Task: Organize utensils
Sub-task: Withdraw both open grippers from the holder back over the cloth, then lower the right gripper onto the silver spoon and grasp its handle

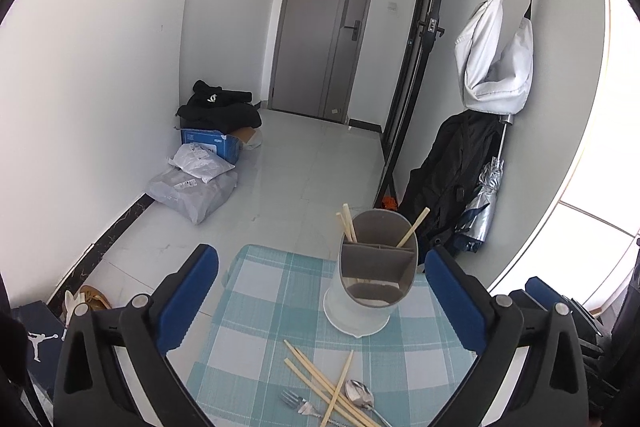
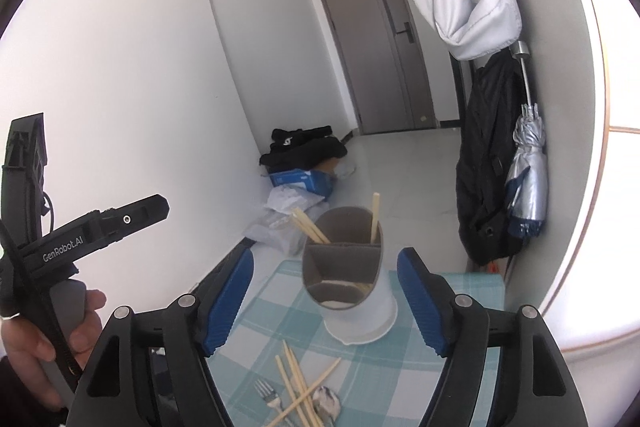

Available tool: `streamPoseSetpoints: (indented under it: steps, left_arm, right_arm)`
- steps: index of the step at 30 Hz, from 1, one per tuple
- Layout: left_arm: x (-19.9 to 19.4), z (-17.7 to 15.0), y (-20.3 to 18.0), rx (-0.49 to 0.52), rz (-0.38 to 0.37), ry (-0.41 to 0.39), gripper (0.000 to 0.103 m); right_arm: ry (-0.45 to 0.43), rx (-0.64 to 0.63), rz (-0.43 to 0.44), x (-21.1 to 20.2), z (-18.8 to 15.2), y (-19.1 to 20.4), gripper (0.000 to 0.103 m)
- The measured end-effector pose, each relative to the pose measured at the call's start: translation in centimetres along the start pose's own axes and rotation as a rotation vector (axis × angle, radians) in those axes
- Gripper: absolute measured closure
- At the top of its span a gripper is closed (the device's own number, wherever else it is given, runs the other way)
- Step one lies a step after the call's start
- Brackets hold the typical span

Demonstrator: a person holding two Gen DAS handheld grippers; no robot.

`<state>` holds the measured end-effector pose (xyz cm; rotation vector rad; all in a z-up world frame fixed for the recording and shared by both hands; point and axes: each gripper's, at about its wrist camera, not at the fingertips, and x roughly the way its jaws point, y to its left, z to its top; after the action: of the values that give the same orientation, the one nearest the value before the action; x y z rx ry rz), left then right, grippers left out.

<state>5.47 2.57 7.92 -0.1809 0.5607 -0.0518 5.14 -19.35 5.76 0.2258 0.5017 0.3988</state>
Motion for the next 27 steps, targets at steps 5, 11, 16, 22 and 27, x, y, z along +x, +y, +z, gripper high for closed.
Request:
streamPoseSetpoints:
  steps: [5,11,16,22,27]
  left_arm:
    - [-0.8,-2.2,0.2,0.020,0.008,0.012,0.001]
    - [-1.0,-4.8,0.9,0.021,0.011,0.036,0.001]
    - [-0.3,-6.6,1.1,0.024,0.001,0.071,0.001]
    - [1.5,-8.8,1.9,-0.003,-0.015,0.132,0.001]
    - [3.2,-10.4,2.5,-0.002,-0.024,0.193,0.001]
  right_arm:
    - [0.020,0.013,-0.008,-1.2,-2.6,0.3,0.024]
    - [0.055,0.016,-0.028,-1.6,-5.6,0.5,0.020]
    - [0.100,0.035,-0.043,-1.1,-7.9,0.0,0.018]
    - [0.180,0.013,-0.072,0.0,-10.1,-0.4,0.018]
    - [0.262,0.009,-0.105,1.3,-12.3,-1.1,0.018]
